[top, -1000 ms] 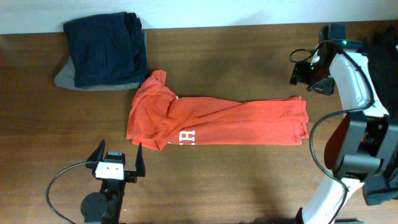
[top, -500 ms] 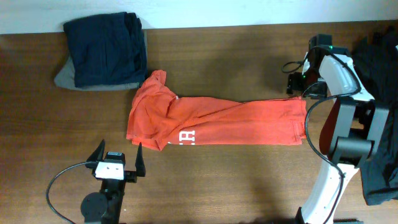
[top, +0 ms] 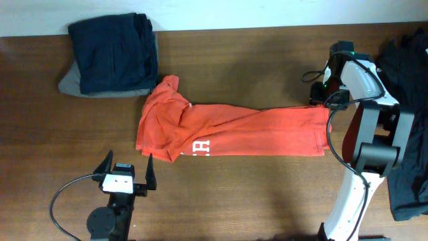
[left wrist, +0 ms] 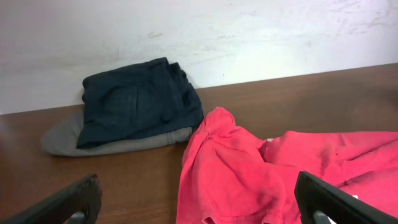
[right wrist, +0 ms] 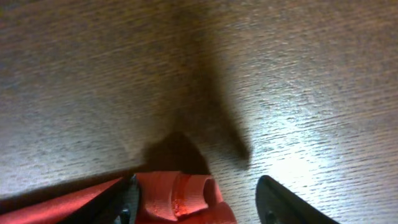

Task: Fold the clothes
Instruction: 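Grasp the right end of the red T-shirt with the right gripper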

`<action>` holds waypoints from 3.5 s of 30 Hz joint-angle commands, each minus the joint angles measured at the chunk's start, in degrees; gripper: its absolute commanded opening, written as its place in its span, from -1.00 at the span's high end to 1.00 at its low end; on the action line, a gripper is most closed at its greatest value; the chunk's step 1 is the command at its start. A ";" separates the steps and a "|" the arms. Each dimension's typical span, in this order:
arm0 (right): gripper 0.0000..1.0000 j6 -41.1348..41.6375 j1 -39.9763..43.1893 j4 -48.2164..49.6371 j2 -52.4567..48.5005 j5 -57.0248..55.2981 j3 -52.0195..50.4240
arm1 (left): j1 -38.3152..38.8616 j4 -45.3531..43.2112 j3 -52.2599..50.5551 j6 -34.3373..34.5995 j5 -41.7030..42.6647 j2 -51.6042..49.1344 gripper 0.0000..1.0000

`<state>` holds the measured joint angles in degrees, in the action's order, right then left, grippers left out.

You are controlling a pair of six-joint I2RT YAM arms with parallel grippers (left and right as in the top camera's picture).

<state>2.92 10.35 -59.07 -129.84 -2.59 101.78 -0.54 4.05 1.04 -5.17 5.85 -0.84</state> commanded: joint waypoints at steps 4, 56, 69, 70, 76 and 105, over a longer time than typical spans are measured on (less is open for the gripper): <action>0.17 0.31 1.38 -0.48 -1.05 -0.90 -0.33 | -0.33 -0.09 -0.52 -0.94 0.81 0.46 -0.98; 0.93 3.80 1.36 -6.12 -0.70 -1.99 2.36 | -0.33 -0.09 -0.52 -0.94 0.81 0.46 -0.98; 0.92 8.57 1.36 -8.15 8.87 -2.16 2.43 | -0.33 -0.09 -0.52 -0.94 0.81 0.46 -0.98; 0.91 8.57 1.36 -8.61 9.66 -2.14 2.43 | -0.33 -0.09 -0.52 -0.94 0.83 0.46 -0.98; 0.85 8.57 1.31 -11.85 13.53 -0.81 2.43 | -0.33 -0.09 -0.52 -0.94 0.81 0.46 -0.98; 0.92 10.03 1.31 -20.92 22.58 8.85 2.36 | -0.33 -0.15 -0.52 -0.92 2.10 0.46 -0.98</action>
<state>12.29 11.27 -79.35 -108.25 5.72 104.03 -0.54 4.05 1.04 -5.19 6.00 -0.84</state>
